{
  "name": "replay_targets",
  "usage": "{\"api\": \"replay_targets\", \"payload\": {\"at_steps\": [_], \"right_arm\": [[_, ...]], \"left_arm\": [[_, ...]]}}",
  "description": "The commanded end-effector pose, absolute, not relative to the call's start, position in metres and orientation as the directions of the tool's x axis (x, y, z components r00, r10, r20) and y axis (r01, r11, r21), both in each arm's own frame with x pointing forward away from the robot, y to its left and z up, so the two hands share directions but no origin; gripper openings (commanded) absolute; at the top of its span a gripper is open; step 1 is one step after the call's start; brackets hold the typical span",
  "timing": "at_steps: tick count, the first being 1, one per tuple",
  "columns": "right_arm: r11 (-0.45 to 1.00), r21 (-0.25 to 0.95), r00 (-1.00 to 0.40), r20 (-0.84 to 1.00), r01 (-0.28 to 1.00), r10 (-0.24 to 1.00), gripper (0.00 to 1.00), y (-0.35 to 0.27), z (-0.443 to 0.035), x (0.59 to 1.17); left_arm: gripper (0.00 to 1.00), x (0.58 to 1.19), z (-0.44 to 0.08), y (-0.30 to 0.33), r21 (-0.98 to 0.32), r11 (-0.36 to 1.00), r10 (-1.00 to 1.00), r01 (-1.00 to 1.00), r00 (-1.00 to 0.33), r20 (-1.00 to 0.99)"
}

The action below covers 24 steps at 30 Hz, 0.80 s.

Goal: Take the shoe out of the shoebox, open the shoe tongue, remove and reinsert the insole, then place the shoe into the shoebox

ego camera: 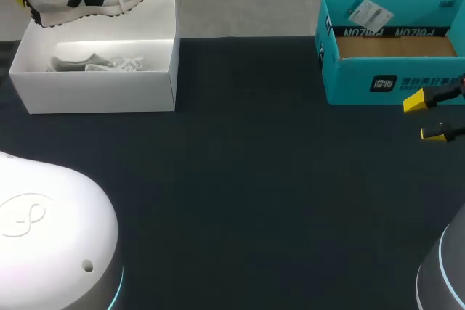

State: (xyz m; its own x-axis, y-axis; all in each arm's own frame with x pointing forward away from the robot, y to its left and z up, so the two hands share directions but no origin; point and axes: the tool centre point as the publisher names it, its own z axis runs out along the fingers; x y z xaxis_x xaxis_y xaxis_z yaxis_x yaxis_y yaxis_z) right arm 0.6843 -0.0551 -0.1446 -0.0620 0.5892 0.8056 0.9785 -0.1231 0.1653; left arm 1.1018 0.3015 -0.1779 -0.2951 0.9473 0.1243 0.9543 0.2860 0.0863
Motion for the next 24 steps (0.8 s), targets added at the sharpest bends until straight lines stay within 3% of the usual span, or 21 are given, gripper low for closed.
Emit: {"api": "replay_targets", "payload": {"at_steps": [1,4,6,20,24], "right_arm": [[-0.125,0.165,-0.060,0.805,0.978,0.591,1.00,-0.055,-0.145,0.683],[-0.125,0.165,-0.060,0.805,0.978,0.591,1.00,-0.055,-0.145,0.683],[-0.125,0.165,-0.060,0.805,0.978,0.591,1.00,-0.055,-0.145,0.683],[-0.125,0.165,-0.060,0.805,0.978,0.591,1.00,-0.055,-0.145,0.683],[-0.125,0.165,-0.060,0.805,0.978,0.591,1.00,-0.055,-0.145,0.683]], "left_arm": [[0.00,1.097,-0.188,0.313,0.031,0.002,0.993,1.000,-0.006,0.116],[0.00,1.095,-0.190,0.315,-0.025,-0.201,0.972,0.979,0.203,0.120],[0.00,1.098,-0.185,0.317,-0.060,-0.224,0.968,0.973,0.230,0.103],[0.00,1.100,-0.181,0.317,-0.060,-0.190,0.971,0.980,0.197,0.133],[0.00,1.112,-0.185,0.321,-0.006,-0.124,0.983,0.992,0.124,0.137]]}}
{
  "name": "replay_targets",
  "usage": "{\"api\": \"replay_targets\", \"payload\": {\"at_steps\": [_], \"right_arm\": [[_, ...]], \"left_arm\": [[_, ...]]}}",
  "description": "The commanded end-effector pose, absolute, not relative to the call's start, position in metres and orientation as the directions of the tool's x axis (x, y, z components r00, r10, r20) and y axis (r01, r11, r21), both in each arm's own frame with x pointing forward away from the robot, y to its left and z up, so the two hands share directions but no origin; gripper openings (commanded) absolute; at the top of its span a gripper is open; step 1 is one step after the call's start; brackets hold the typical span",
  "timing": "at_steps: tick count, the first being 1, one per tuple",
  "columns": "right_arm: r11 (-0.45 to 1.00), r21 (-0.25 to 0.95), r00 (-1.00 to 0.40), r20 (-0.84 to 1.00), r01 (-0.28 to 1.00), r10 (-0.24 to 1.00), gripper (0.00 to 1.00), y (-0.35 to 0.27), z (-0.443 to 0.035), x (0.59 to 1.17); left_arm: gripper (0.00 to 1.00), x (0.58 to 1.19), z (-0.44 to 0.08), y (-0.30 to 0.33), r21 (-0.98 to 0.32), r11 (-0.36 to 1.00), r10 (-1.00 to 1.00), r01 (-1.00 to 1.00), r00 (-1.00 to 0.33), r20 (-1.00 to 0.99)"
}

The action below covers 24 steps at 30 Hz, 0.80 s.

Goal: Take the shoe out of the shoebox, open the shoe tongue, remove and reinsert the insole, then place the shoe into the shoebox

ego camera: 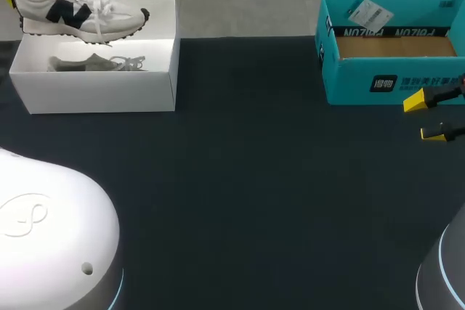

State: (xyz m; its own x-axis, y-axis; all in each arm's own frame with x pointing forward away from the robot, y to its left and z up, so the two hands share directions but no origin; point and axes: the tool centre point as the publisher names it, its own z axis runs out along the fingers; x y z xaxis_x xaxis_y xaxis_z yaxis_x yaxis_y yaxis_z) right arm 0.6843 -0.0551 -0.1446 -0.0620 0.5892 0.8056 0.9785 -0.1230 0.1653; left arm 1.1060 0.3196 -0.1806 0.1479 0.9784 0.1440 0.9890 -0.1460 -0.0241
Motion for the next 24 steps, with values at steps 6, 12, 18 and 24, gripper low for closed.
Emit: {"api": "replay_targets", "payload": {"at_steps": [6,12,18,24], "right_arm": [[-0.125,0.165,-0.060,0.805,0.978,0.591,1.00,-0.055,-0.145,0.683],[-0.125,0.165,-0.060,0.805,0.978,0.591,1.00,-0.055,-0.145,0.683],[-0.125,0.165,-0.060,0.805,0.978,0.591,1.00,-0.055,-0.145,0.683],[-0.125,0.165,-0.060,0.805,0.978,0.591,1.00,-0.055,-0.145,0.683]], "left_arm": [[0.00,1.138,-0.197,0.329,0.038,-0.100,0.985,0.994,0.094,0.148],[0.00,1.164,-0.220,0.329,0.071,-0.022,0.988,0.997,0.011,0.151],[0.00,1.181,-0.242,0.327,0.103,0.020,0.989,0.994,-0.035,0.143],[0.00,1.188,-0.268,0.326,0.084,0.002,0.992,0.996,-0.013,0.126]]}}
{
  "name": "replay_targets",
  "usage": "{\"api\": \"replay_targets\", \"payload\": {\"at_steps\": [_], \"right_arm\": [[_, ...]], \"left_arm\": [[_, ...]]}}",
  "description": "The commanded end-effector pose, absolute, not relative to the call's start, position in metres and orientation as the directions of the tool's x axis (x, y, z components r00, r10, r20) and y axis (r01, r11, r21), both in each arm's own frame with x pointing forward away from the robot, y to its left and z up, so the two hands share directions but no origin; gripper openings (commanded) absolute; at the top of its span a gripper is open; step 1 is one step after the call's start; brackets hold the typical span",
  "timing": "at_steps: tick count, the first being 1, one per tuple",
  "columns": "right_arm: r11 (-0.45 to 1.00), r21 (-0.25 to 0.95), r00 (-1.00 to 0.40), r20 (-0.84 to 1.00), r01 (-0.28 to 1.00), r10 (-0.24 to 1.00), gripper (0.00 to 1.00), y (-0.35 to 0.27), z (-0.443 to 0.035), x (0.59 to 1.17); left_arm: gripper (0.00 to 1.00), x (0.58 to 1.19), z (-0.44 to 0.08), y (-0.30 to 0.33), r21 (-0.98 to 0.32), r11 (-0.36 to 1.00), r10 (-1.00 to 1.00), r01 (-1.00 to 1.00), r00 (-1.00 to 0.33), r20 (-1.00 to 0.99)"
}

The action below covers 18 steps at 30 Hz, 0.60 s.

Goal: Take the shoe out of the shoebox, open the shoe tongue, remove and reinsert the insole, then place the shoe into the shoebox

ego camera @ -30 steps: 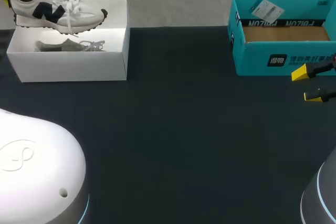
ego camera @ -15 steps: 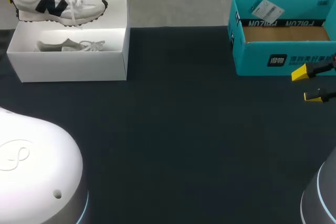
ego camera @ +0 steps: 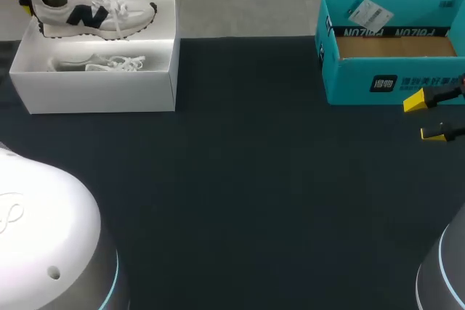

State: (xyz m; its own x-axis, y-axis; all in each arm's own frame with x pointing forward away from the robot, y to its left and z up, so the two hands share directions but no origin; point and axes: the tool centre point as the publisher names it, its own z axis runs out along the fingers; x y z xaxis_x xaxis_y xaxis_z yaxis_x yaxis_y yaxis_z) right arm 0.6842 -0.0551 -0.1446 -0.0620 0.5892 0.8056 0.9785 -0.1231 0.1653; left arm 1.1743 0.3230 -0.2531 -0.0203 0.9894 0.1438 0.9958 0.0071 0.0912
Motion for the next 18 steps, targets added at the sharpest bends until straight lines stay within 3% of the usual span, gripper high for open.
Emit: {"api": "replay_targets", "payload": {"at_steps": [1,18], "right_arm": [[-0.125,0.165,-0.060,0.805,0.978,0.591,1.00,-0.055,-0.145,0.683],[-0.125,0.165,-0.060,0.805,0.978,0.591,1.00,-0.055,-0.145,0.683]], "left_arm": [[0.00,1.189,-0.273,0.326,0.079,0.002,0.991,0.997,-0.013,0.132],[0.00,1.227,-0.343,0.324,0.094,0.027,0.991,0.995,-0.039,0.126]]}}
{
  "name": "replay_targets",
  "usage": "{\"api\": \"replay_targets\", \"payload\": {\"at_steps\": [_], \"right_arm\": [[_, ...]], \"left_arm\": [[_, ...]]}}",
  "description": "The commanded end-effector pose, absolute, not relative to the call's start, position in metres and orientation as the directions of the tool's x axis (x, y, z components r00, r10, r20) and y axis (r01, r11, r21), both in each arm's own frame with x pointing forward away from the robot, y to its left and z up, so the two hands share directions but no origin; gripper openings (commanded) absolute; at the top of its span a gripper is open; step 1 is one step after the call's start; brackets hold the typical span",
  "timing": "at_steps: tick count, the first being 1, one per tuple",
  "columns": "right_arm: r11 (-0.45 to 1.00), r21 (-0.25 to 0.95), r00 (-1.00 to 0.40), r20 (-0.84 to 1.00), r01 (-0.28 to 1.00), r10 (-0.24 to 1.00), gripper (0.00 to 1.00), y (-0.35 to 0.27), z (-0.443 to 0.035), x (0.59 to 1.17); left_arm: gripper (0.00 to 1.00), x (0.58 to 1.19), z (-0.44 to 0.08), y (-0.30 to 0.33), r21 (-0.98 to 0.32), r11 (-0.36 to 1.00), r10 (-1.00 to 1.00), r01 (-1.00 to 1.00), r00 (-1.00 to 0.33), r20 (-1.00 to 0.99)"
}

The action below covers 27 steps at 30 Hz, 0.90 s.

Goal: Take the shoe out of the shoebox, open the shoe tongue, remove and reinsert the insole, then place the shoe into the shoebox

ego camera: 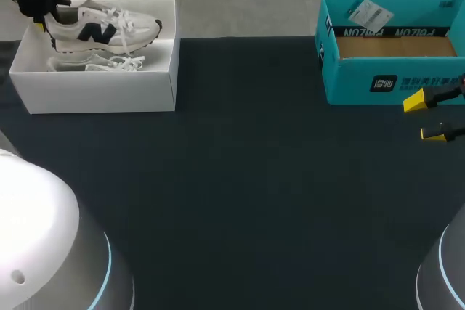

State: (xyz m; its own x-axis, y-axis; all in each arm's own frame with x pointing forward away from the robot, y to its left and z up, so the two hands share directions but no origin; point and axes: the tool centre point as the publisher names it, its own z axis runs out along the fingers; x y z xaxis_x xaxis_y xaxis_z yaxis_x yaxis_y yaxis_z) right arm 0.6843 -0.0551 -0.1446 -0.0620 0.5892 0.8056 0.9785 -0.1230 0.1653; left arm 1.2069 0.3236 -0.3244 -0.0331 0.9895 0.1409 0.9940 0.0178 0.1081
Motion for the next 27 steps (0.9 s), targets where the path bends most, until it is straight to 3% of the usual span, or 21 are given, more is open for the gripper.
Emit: {"api": "replay_targets", "payload": {"at_steps": [1,22,27], "right_arm": [[-0.125,0.165,-0.060,0.805,0.978,0.591,1.00,-0.055,-0.145,0.683],[-0.125,0.165,-0.060,0.805,0.978,0.591,1.00,-0.055,-0.145,0.683],[-0.125,0.165,-0.060,0.805,0.978,0.591,1.00,-0.055,-0.145,0.683]], "left_arm": [[0.00,1.229,-0.346,0.324,0.091,0.028,0.990,0.995,-0.040,0.132],[0.00,1.240,-0.408,0.323,-0.024,-0.058,0.987,0.998,0.061,0.147],[0.97,1.241,-0.407,0.317,-0.024,-0.101,0.987,0.995,0.103,0.124]]}}
